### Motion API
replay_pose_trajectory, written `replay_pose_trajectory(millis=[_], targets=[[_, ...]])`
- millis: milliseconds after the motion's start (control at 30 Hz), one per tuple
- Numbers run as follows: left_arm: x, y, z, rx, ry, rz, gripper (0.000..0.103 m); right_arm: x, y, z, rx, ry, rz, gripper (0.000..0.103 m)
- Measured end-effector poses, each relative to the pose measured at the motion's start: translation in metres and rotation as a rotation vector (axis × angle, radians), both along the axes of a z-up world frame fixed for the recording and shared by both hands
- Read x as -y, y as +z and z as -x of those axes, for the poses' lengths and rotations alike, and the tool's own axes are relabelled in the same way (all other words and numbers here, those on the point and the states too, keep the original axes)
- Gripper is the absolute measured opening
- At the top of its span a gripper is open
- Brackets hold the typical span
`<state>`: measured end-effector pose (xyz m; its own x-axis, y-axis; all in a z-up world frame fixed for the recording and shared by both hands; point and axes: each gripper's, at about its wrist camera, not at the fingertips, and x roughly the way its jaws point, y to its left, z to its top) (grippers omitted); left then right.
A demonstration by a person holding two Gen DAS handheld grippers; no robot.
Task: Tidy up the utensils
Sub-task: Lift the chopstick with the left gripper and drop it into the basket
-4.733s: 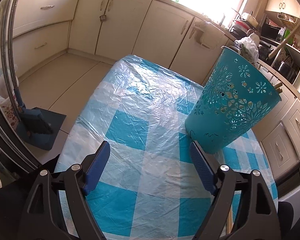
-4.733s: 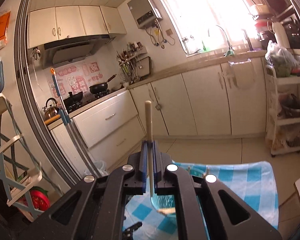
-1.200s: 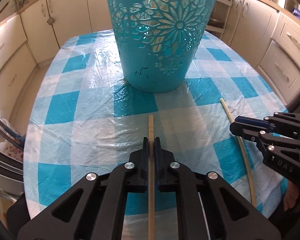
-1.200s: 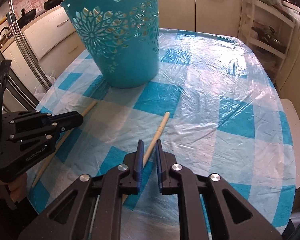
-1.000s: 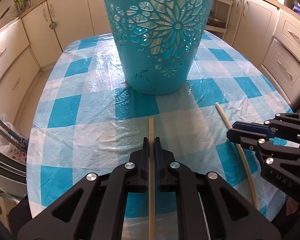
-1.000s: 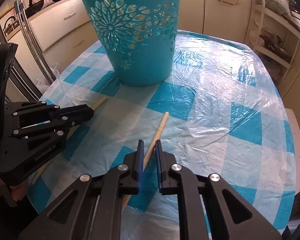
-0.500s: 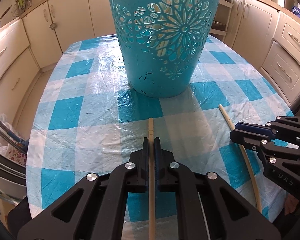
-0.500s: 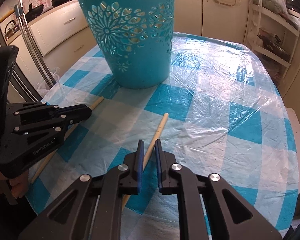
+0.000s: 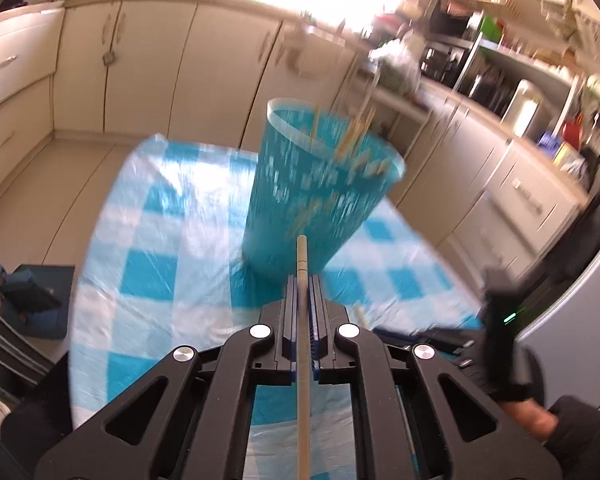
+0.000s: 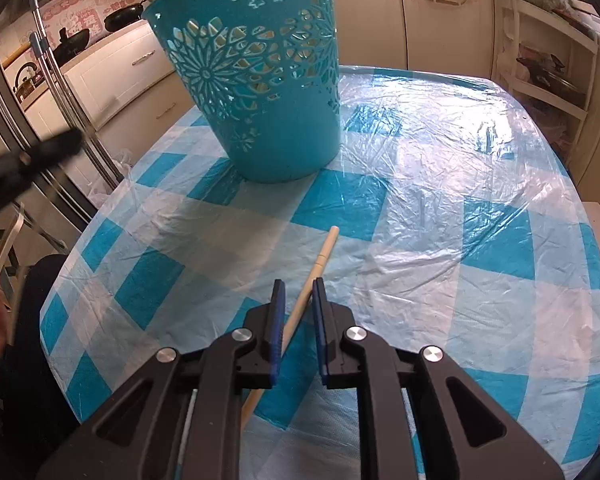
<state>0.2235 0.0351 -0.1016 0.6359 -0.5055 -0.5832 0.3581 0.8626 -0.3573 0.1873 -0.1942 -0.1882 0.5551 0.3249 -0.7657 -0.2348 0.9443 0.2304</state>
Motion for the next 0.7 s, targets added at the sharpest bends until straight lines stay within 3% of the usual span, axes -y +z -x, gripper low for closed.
replay_pose_trajectory(millis=[200, 333, 567, 700], targets=[[-0.009, 0.05, 0.002, 0.105, 0.022, 0.094, 0.005, -0.001, 0.0, 0.0, 0.0, 0.002, -0.003, 0.015], [0.004, 0.083, -0.012, 0.19, 0.03, 0.113, 0.005, -0.001, 0.0, 0.0, -0.001, 0.001, -0.013, 0.015], [0.041, 0.138, -0.068, 0.356, 0.066, 0.126, 0.005, 0.004, -0.001, 0.0, -0.009, -0.001, -0.049, 0.015], [0.059, 0.152, -0.102, 0.413, 0.1, 0.124, 0.005, 0.008, -0.001, 0.0, -0.015, -0.002, -0.078, 0.016]])
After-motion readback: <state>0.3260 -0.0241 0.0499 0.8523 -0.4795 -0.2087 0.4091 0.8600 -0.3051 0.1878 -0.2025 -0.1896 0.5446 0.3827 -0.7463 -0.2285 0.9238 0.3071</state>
